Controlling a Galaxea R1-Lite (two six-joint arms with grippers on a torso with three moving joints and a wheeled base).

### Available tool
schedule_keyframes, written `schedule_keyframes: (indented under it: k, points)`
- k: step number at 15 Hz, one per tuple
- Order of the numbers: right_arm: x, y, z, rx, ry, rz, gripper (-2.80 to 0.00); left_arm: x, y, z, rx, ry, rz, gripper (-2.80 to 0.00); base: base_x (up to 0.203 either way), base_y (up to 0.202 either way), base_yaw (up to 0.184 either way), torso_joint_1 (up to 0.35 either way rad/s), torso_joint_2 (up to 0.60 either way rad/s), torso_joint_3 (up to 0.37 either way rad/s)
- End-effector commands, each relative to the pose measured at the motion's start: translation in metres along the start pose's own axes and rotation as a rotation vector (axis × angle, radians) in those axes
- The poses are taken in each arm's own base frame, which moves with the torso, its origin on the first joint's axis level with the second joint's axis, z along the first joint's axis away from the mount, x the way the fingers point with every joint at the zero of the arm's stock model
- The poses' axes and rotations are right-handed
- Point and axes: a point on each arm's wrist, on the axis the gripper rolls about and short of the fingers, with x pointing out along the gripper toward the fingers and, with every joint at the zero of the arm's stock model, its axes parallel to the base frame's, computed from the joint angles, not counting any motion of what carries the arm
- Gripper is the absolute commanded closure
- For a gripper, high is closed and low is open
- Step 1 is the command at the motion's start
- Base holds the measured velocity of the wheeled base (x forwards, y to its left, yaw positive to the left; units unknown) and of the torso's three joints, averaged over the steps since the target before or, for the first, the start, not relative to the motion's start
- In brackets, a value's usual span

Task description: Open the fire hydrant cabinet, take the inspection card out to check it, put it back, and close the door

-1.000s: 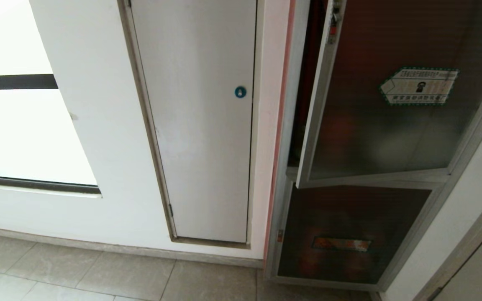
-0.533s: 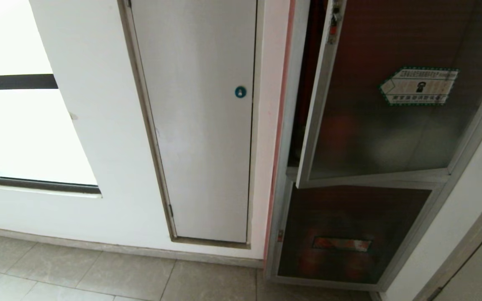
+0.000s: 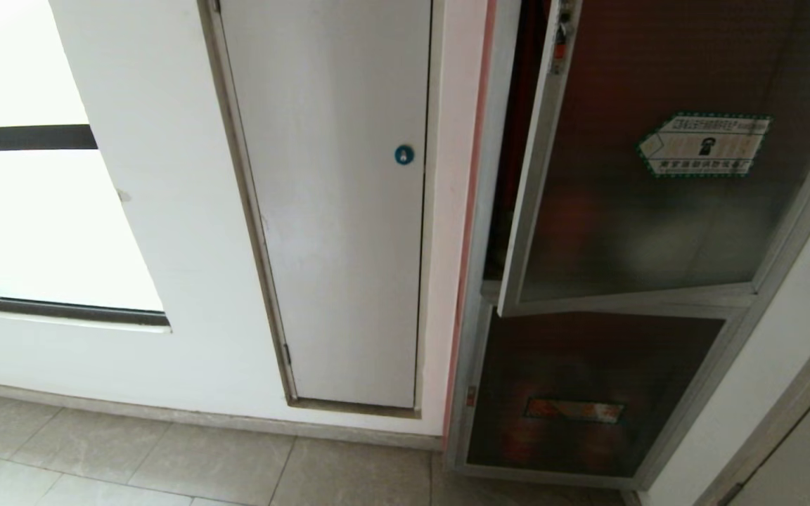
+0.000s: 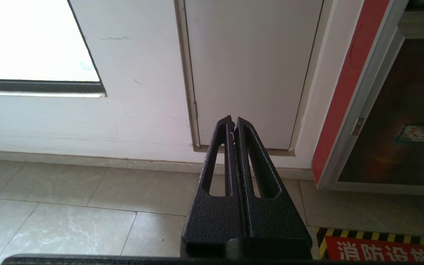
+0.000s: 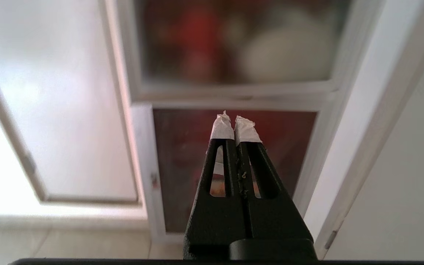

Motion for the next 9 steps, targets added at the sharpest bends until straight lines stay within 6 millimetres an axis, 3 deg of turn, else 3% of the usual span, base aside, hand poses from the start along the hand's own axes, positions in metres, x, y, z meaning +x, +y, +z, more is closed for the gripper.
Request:
schedule_keyframes:
  k: [1, 6, 9]
  points:
    - [-0.003, 0.001, -0.019, -0.014, -0.004, 0.006, 0.00, 0.000, 0.000, 0.000, 0.000, -0.001, 0.000, 0.00, 0.000, 0.000, 0.000, 0.000, 0.00, 0.000]
    - [0.005, 0.004, -0.049, -0.029, 0.058, 0.033, 0.00, 0.000, 0.000, 0.000, 0.000, -0.001, 0.000, 0.00, 0.000, 0.000, 0.000, 0.000, 0.00, 0.000]
    - [0.006, 0.006, -0.056, -0.023, 0.072, 0.121, 0.00, 0.000, 0.000, 0.000, 0.000, -0.001, 0.000, 0.00, 0.000, 0.000, 0.000, 0.000, 0.00, 0.000]
